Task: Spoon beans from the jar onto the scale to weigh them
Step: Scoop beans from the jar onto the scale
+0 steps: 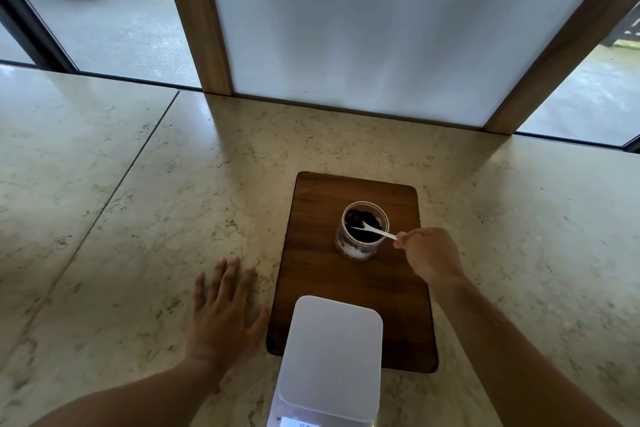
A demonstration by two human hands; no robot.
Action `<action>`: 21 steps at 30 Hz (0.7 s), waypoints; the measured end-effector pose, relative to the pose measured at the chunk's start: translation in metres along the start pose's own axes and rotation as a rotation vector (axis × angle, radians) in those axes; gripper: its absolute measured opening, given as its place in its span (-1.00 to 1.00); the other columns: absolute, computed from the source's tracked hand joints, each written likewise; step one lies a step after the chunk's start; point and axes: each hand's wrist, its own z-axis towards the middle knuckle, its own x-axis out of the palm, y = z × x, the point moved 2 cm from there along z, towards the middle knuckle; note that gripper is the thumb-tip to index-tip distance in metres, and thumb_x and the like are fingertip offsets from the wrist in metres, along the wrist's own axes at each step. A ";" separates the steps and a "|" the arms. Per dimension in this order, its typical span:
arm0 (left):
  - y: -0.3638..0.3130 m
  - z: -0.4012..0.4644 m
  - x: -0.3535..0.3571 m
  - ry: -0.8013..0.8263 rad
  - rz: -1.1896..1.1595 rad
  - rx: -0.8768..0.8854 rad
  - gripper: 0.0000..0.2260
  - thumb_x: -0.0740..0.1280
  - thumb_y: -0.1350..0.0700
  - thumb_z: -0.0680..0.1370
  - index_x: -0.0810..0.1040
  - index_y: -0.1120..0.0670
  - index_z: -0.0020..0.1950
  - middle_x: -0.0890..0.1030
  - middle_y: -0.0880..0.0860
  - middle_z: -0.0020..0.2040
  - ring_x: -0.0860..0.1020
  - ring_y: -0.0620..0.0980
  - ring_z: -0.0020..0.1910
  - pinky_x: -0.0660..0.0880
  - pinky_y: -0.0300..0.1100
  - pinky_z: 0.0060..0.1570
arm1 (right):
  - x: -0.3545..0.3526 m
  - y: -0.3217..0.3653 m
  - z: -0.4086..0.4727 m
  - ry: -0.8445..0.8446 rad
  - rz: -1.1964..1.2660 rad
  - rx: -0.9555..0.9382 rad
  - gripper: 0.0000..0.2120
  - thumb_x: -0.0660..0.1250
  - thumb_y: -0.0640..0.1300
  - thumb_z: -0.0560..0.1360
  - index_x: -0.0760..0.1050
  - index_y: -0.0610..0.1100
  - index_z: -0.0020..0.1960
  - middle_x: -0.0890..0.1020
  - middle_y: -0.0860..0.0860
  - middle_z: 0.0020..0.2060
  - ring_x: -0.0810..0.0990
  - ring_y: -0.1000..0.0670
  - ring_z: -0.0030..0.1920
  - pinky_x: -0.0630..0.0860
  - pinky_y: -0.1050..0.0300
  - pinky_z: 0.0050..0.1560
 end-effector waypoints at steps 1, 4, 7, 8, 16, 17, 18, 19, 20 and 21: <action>0.000 0.000 0.000 0.002 0.003 0.002 -0.27 -0.16 -0.35 0.54 0.35 0.05 0.51 0.30 0.17 0.55 0.13 0.17 0.58 0.03 0.25 0.51 | -0.001 0.000 0.000 0.013 0.008 0.003 -0.83 0.34 -0.09 0.46 0.68 -0.10 -0.18 0.61 0.07 -0.38 0.54 0.08 -0.35 0.50 0.10 -0.25; -0.001 0.000 -0.001 0.005 0.009 0.003 -0.26 -0.16 -0.36 0.54 0.34 0.05 0.52 0.29 0.17 0.56 0.13 0.17 0.58 0.02 0.25 0.51 | -0.001 -0.002 0.001 -0.004 -0.026 -0.005 -0.79 0.36 -0.06 0.48 0.65 -0.02 -0.30 0.61 0.00 -0.38 0.52 0.01 -0.37 0.47 0.02 -0.30; -0.001 0.000 -0.001 -0.002 0.007 0.000 -0.25 -0.16 -0.36 0.54 0.34 0.05 0.52 0.29 0.17 0.56 0.12 0.17 0.58 0.01 0.24 0.52 | 0.000 -0.006 0.002 -0.048 -0.013 0.003 -0.72 0.37 -0.04 0.49 0.62 0.01 -0.39 0.61 -0.04 -0.39 0.50 -0.03 -0.39 0.40 0.06 -0.35; -0.002 0.000 -0.001 -0.003 0.009 0.001 -0.26 -0.16 -0.36 0.54 0.34 0.05 0.52 0.29 0.17 0.56 0.12 0.17 0.59 0.00 0.24 0.52 | 0.000 -0.007 0.003 -0.050 -0.008 0.007 -0.72 0.36 -0.04 0.49 0.61 0.01 -0.39 0.61 -0.04 -0.39 0.50 -0.02 -0.39 0.41 0.06 -0.36; 0.001 0.000 0.002 -0.009 0.004 0.004 -0.27 -0.14 -0.36 0.54 0.34 0.05 0.51 0.29 0.17 0.55 0.12 0.15 0.58 0.01 0.23 0.52 | -0.010 -0.007 -0.004 -0.036 0.028 -0.009 -0.72 0.35 -0.05 0.52 0.61 0.03 -0.37 0.61 -0.02 -0.32 0.55 -0.04 -0.27 0.55 -0.05 -0.16; 0.001 0.000 0.003 -0.009 0.005 0.008 -0.27 -0.14 -0.36 0.54 0.34 0.05 0.51 0.29 0.17 0.55 0.12 0.15 0.58 0.01 0.23 0.52 | -0.012 -0.007 -0.006 -0.032 0.034 -0.018 -0.72 0.35 -0.06 0.52 0.61 0.03 -0.36 0.61 -0.02 -0.33 0.55 -0.04 -0.27 0.55 -0.06 -0.15; 0.002 0.001 0.004 -0.011 0.006 0.010 -0.27 -0.14 -0.36 0.54 0.35 0.05 0.51 0.29 0.17 0.55 0.12 0.15 0.59 0.02 0.24 0.51 | -0.014 -0.007 -0.007 -0.029 0.035 -0.032 -0.72 0.34 -0.06 0.53 0.61 0.02 -0.36 0.60 -0.02 -0.34 0.54 -0.04 -0.28 0.55 -0.07 -0.15; 0.002 0.001 0.004 -0.014 0.009 0.012 -0.27 -0.14 -0.36 0.54 0.35 0.05 0.51 0.29 0.17 0.56 0.11 0.16 0.59 0.02 0.24 0.51 | -0.016 -0.007 -0.009 -0.026 0.034 -0.046 -0.72 0.34 -0.06 0.53 0.61 0.02 -0.35 0.59 -0.02 -0.35 0.53 -0.03 -0.29 0.53 -0.06 -0.16; 0.002 0.001 0.004 -0.018 0.012 0.013 -0.27 -0.14 -0.36 0.54 0.34 0.05 0.51 0.29 0.18 0.56 0.11 0.16 0.59 0.02 0.24 0.51 | -0.018 -0.006 -0.011 -0.022 0.038 -0.059 -0.72 0.34 -0.06 0.53 0.62 0.02 -0.35 0.59 -0.01 -0.35 0.52 -0.03 -0.30 0.52 -0.05 -0.18; 0.002 0.001 0.004 -0.024 0.014 0.015 -0.27 -0.14 -0.36 0.54 0.34 0.05 0.51 0.28 0.18 0.56 0.11 0.16 0.59 0.02 0.24 0.52 | -0.020 -0.006 -0.013 -0.013 0.050 -0.070 -0.72 0.34 -0.05 0.53 0.62 0.01 -0.34 0.59 -0.01 -0.35 0.52 -0.02 -0.30 0.51 -0.04 -0.19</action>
